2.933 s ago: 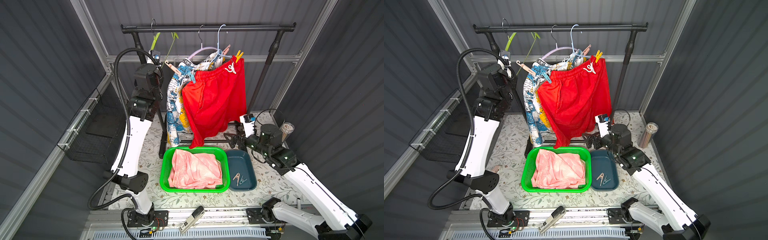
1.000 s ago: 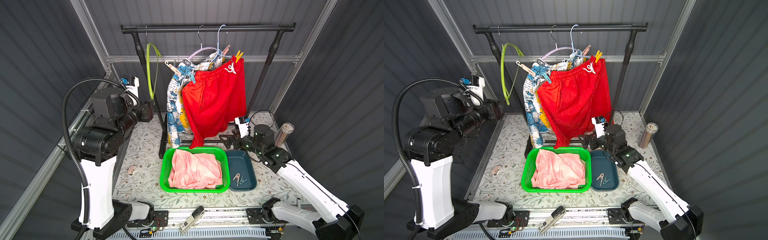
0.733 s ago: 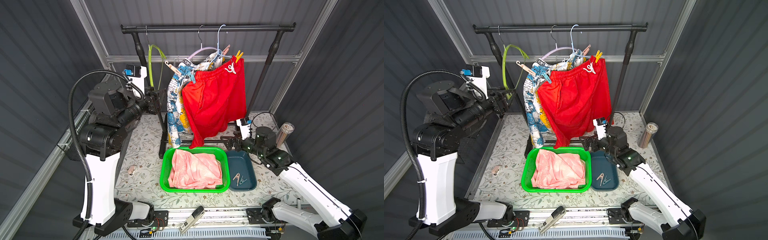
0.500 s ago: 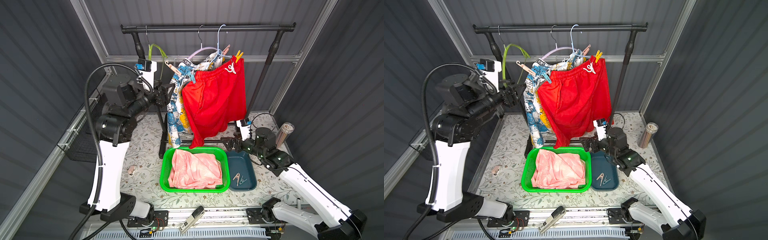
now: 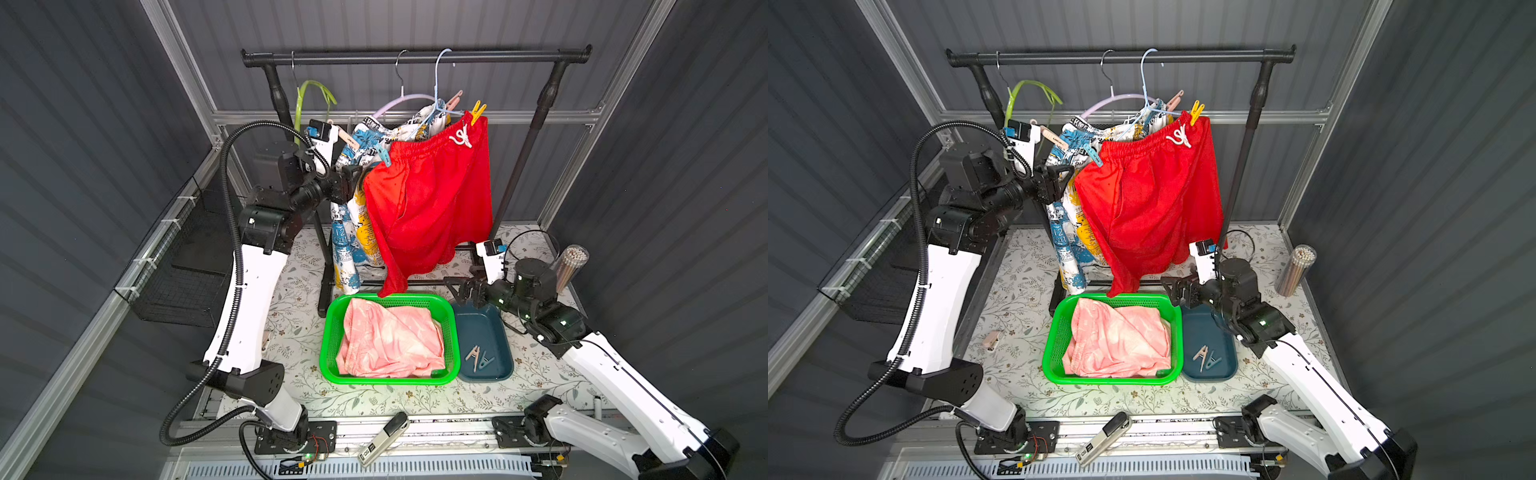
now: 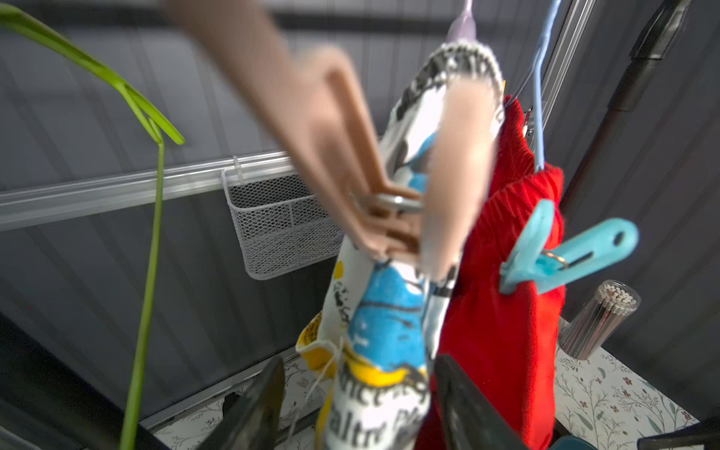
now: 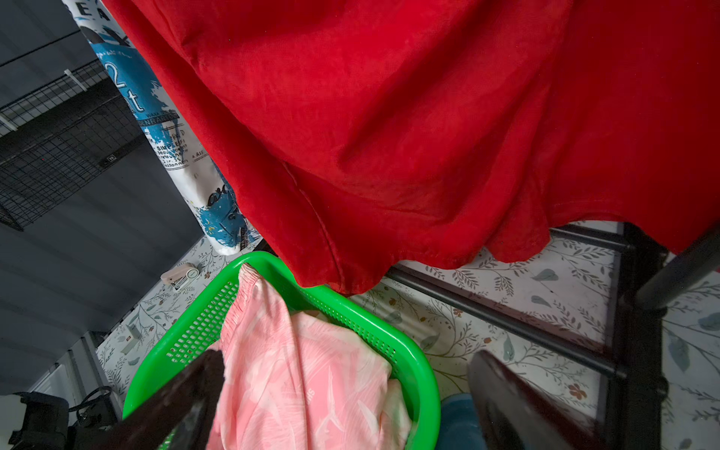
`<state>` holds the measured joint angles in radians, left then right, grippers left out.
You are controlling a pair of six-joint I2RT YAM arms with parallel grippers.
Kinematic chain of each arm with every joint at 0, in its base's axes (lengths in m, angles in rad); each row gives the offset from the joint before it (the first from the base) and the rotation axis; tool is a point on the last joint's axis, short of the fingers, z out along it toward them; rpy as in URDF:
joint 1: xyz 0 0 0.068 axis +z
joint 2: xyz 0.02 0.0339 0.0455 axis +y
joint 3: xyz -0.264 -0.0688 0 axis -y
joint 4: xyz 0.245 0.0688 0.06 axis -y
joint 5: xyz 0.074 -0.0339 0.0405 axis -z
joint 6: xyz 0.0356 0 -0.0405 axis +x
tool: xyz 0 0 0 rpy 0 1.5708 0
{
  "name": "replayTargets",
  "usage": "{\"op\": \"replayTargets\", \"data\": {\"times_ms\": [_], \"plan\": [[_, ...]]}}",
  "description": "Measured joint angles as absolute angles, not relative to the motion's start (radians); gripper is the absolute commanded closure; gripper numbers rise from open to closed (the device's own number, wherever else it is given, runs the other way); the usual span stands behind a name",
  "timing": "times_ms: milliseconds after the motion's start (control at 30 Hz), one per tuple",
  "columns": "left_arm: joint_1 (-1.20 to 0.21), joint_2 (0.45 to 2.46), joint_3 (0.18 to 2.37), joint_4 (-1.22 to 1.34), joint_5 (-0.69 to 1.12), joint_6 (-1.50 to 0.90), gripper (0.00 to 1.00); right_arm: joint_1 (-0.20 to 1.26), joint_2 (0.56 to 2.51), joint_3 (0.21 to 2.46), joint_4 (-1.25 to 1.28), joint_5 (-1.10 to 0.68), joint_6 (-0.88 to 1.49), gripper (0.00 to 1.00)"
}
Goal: Remove the clothespins securing shorts to the hanger
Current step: Pick up the hanger from the clothesline.
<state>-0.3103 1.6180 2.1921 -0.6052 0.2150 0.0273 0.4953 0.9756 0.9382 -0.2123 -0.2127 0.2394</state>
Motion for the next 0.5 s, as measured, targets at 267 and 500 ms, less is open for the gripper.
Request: {"op": "replayTargets", "data": {"times_ms": [267,500], "plan": [[-0.310,1.618,2.193,-0.576,0.233,0.054,0.40,0.495,0.976,0.933,-0.211,-0.216,0.239,0.03],[-0.310,1.621,2.191,-0.528,0.264,0.070,0.40,0.495,0.984,0.926,-0.210,-0.233,0.244,0.07]]}}
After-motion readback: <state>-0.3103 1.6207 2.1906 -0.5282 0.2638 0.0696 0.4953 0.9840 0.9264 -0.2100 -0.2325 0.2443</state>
